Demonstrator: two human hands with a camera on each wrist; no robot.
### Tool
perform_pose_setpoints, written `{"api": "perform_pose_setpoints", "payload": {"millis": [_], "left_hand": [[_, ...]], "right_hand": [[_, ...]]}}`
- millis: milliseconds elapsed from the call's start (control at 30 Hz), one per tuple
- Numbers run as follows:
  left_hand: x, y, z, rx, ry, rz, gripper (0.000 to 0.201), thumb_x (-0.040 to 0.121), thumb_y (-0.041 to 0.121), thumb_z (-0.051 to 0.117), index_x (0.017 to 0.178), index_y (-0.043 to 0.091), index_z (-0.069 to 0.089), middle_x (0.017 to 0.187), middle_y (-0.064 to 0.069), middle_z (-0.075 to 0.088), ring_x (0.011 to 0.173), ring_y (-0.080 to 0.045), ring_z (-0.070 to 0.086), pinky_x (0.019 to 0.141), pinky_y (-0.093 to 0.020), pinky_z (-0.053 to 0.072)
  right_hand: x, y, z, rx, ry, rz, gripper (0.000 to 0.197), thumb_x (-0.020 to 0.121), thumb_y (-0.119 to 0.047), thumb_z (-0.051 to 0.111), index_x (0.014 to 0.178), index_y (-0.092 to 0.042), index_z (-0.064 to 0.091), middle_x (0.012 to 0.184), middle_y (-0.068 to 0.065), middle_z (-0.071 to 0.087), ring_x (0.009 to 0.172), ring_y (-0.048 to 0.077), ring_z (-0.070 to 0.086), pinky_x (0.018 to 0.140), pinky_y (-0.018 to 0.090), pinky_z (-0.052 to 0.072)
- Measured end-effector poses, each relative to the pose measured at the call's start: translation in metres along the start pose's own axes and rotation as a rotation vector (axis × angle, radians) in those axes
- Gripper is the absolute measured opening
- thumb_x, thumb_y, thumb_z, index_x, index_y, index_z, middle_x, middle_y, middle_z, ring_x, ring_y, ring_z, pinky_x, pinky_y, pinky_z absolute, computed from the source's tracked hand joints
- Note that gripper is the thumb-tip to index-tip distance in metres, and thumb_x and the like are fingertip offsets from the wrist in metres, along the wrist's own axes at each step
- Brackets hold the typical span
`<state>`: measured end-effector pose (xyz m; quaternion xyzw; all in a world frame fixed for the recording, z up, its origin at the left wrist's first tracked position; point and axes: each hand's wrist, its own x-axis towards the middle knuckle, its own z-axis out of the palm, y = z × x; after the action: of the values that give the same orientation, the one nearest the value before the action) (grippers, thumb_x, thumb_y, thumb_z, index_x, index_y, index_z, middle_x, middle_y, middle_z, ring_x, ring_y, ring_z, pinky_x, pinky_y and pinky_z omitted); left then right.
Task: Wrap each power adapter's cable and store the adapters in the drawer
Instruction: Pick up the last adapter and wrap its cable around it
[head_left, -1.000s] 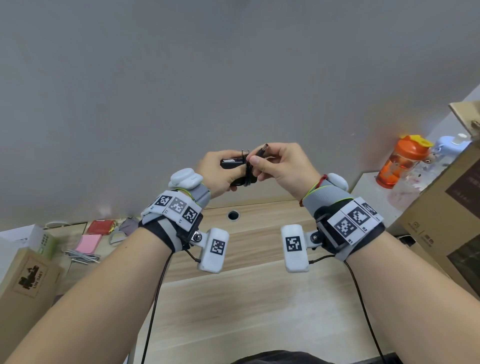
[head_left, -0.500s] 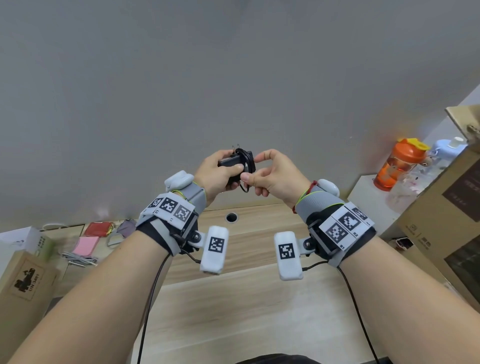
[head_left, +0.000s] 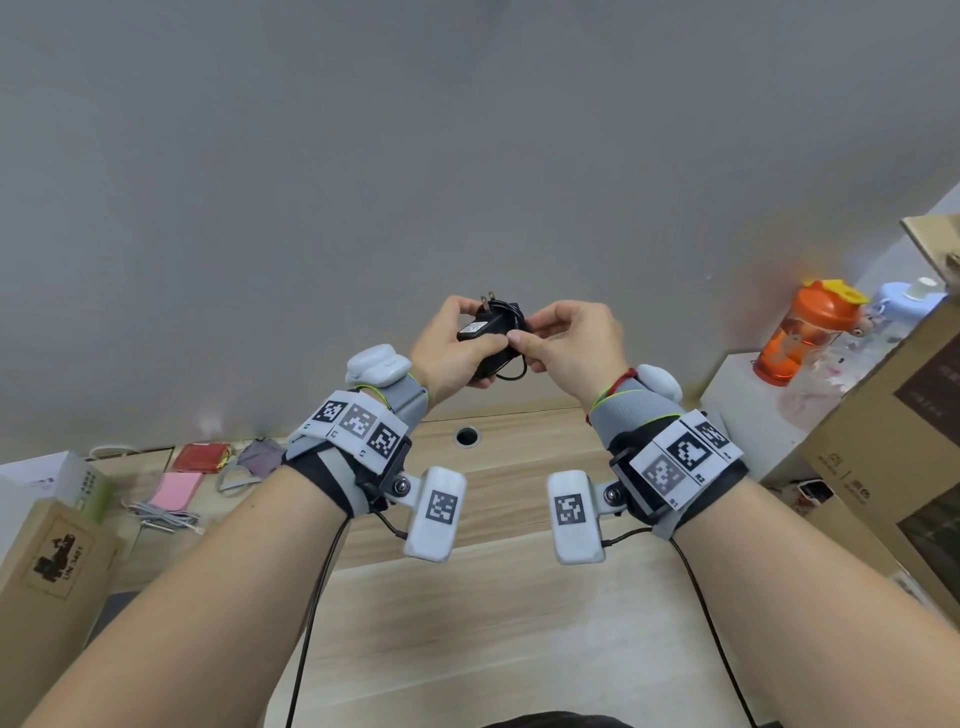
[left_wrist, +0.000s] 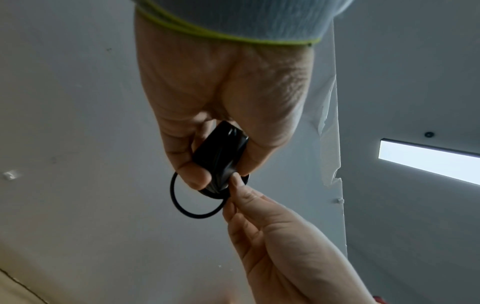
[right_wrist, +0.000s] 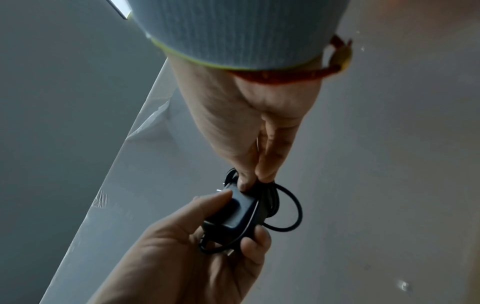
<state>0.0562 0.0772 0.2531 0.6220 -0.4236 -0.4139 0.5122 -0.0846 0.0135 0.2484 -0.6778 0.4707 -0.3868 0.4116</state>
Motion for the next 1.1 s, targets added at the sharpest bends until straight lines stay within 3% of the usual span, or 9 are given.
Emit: {"api": "perform_pose_setpoints", "payload": {"millis": [133, 233, 400, 533, 667, 800, 900, 1000, 1100], "left_hand": [[0.000, -0.002, 0.000, -0.003, -0.005, 0.014, 0.031, 0.093, 0.010, 0.062, 0.118, 0.016, 0.044, 0.098, -0.015, 0.062, 0.063, -0.024, 0.059, 0.062, -0.034, 0.054], [0.001, -0.002, -0.001, -0.006, -0.022, 0.001, 0.029, 0.095, 0.011, 0.060, 0.118, 0.015, 0.044, 0.094, -0.014, 0.061, 0.062, -0.027, 0.057, 0.059, -0.032, 0.054], [0.001, -0.007, 0.002, -0.035, -0.027, -0.014, 0.025, 0.098, 0.017, 0.058, 0.119, 0.010, 0.046, 0.091, -0.013, 0.061, 0.055, -0.024, 0.055, 0.050, -0.025, 0.052], [0.005, -0.007, 0.000, -0.066, 0.082, -0.031, 0.031, 0.097, 0.036, 0.058, 0.112, 0.010, 0.058, 0.091, -0.013, 0.064, 0.049, -0.019, 0.056, 0.048, -0.026, 0.049], [0.007, -0.009, -0.009, -0.062, 0.118, -0.086, 0.050, 0.087, 0.060, 0.060, 0.096, 0.012, 0.068, 0.074, -0.009, 0.065, 0.045, -0.017, 0.054, 0.043, -0.022, 0.041], [0.006, -0.008, -0.016, -0.070, 0.114, -0.184, 0.062, 0.081, 0.068, 0.062, 0.095, 0.008, 0.070, 0.071, -0.010, 0.060, 0.038, -0.015, 0.043, 0.033, -0.015, 0.029], [0.005, -0.007, -0.017, -0.028, 0.087, -0.190, 0.056, 0.079, 0.066, 0.065, 0.090, 0.011, 0.067, 0.064, -0.005, 0.056, 0.034, -0.013, 0.038, 0.032, -0.013, 0.026], [0.003, -0.008, -0.019, -0.009, 0.000, -0.164, 0.055, 0.079, 0.063, 0.067, 0.089, 0.008, 0.070, 0.069, -0.010, 0.061, 0.037, -0.015, 0.040, 0.033, -0.015, 0.027], [-0.002, -0.008, -0.018, 0.023, -0.104, -0.141, 0.056, 0.077, 0.061, 0.068, 0.094, 0.008, 0.075, 0.077, -0.009, 0.067, 0.039, -0.017, 0.042, 0.035, -0.017, 0.030]], "right_hand": [[0.004, 0.004, 0.004, -0.097, 0.017, -0.055, 0.019, 0.077, -0.029, 0.080, 0.074, -0.024, 0.062, 0.068, -0.005, 0.068, 0.062, 0.014, 0.067, 0.070, 0.036, 0.060], [0.002, 0.003, 0.005, -0.201, 0.020, -0.122, 0.019, 0.082, -0.032, 0.073, 0.079, -0.020, 0.059, 0.067, -0.010, 0.061, 0.063, 0.010, 0.057, 0.068, 0.024, 0.047], [-0.001, 0.004, 0.004, -0.154, 0.041, -0.243, 0.018, 0.085, -0.022, 0.067, 0.092, -0.020, 0.051, 0.070, 0.006, 0.066, 0.066, 0.014, 0.055, 0.060, 0.009, 0.037], [-0.001, 0.005, 0.005, -0.132, -0.068, -0.244, 0.023, 0.083, -0.030, 0.075, 0.102, -0.023, 0.063, 0.070, -0.002, 0.065, 0.054, 0.006, 0.054, 0.063, 0.023, 0.050], [0.002, 0.007, 0.003, -0.058, -0.148, -0.244, 0.021, 0.087, -0.022, 0.073, 0.107, -0.021, 0.072, 0.081, -0.002, 0.066, 0.062, 0.019, 0.062, 0.070, 0.040, 0.059], [0.003, 0.014, -0.004, 0.001, -0.209, -0.304, 0.022, 0.085, -0.015, 0.075, 0.100, -0.032, 0.072, 0.104, -0.001, 0.066, 0.082, 0.019, 0.068, 0.078, 0.030, 0.058], [0.003, 0.016, -0.006, 0.086, -0.245, -0.246, 0.022, 0.082, -0.007, 0.076, 0.083, -0.027, 0.068, 0.106, 0.000, 0.068, 0.090, 0.017, 0.069, 0.084, 0.028, 0.056], [0.005, 0.019, -0.003, 0.128, -0.247, -0.204, 0.019, 0.089, -0.004, 0.067, 0.083, -0.020, 0.059, 0.092, 0.007, 0.072, 0.085, 0.019, 0.071, 0.085, 0.032, 0.057], [0.007, 0.023, -0.002, 0.185, -0.163, -0.144, 0.016, 0.096, -0.006, 0.058, 0.088, -0.018, 0.051, 0.079, 0.005, 0.072, 0.077, 0.020, 0.073, 0.076, 0.034, 0.060]]}}
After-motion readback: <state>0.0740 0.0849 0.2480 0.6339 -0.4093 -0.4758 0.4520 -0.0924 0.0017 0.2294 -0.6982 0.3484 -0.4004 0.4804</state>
